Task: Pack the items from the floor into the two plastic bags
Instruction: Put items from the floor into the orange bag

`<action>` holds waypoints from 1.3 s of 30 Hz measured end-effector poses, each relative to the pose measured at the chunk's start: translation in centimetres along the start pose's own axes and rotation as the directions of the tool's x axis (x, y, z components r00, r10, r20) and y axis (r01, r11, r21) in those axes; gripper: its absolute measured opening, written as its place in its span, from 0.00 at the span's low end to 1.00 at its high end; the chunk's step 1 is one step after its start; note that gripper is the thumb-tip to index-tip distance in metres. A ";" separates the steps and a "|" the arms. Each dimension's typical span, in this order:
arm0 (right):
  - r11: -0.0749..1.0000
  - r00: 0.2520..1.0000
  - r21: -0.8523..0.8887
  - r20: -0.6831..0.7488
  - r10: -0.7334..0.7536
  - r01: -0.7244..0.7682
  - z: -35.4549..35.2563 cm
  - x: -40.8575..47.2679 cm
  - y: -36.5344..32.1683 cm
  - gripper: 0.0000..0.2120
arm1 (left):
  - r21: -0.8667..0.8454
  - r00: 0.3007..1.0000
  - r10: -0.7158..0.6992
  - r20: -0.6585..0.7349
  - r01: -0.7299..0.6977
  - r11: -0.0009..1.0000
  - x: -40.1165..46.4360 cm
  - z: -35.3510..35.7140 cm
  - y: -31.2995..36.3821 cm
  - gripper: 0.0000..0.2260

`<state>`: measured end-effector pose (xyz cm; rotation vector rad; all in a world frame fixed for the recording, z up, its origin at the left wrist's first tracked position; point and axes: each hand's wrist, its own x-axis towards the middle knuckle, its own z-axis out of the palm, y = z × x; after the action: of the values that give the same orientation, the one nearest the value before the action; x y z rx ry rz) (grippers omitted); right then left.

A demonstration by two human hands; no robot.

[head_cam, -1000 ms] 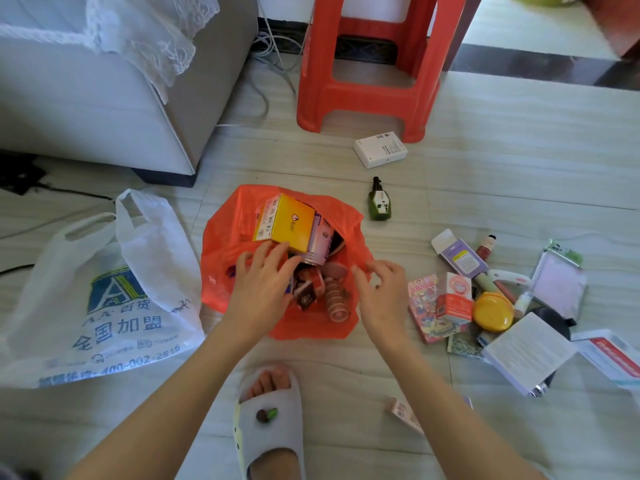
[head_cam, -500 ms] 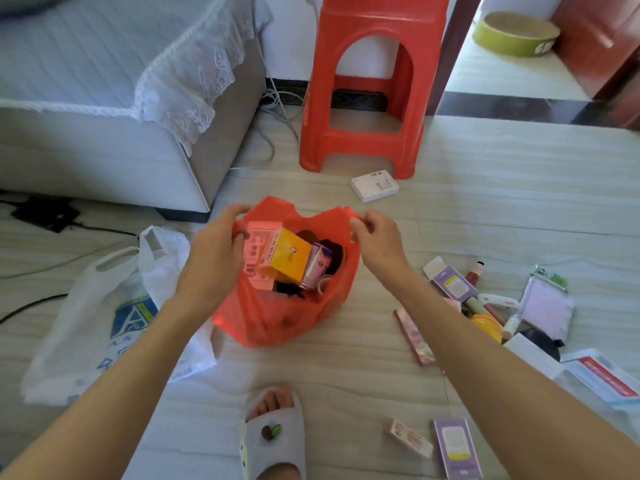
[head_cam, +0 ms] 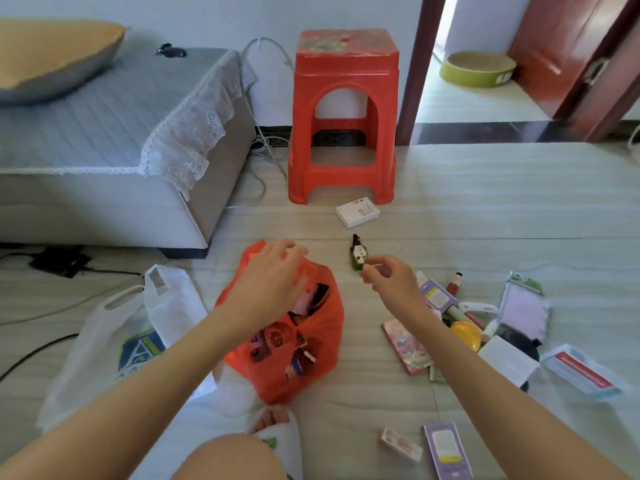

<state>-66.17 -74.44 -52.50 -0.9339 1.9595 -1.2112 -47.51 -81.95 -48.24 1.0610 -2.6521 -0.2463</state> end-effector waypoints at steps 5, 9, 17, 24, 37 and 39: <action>0.999 0.993 -0.026 -0.110 0.040 -0.044 -5.8 -2.6 2.8 0.14 | 0.162 0.940 0.323 0.109 -0.337 0.927 3.6 2.1 8.4 0.19; 0.976 0.973 -0.103 -0.155 0.172 -0.189 -8.3 -5.3 9.1 0.17 | 0.219 0.809 0.501 0.307 -0.573 0.790 1.6 8.8 11.6 0.19; 0.817 0.843 -0.228 -0.036 0.536 -0.529 -6.9 -11.1 24.5 0.19 | -0.026 0.741 0.065 0.669 -0.064 0.998 -9.1 24.0 14.0 0.25; 0.657 0.833 -0.532 -0.196 0.517 -0.534 -3.6 -13.4 30.6 0.26 | -0.059 0.724 0.121 0.679 -0.111 0.992 -11.6 29.9 12.6 0.21; 0.752 0.864 -0.425 -0.225 0.451 -0.504 -1.4 -11.0 28.6 0.29 | -0.207 0.839 0.024 0.543 0.106 0.973 -10.4 27.7 8.9 0.16; 0.800 0.892 -0.396 -0.198 0.405 -0.451 -0.9 -10.3 26.5 0.29 | -0.219 0.860 0.062 0.506 0.059 0.974 -9.7 25.6 7.8 0.19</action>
<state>-67.57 -56.95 -74.91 -0.5745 2.4148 -0.5797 -53.89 -68.21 -72.36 1.0264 -2.9735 -0.9298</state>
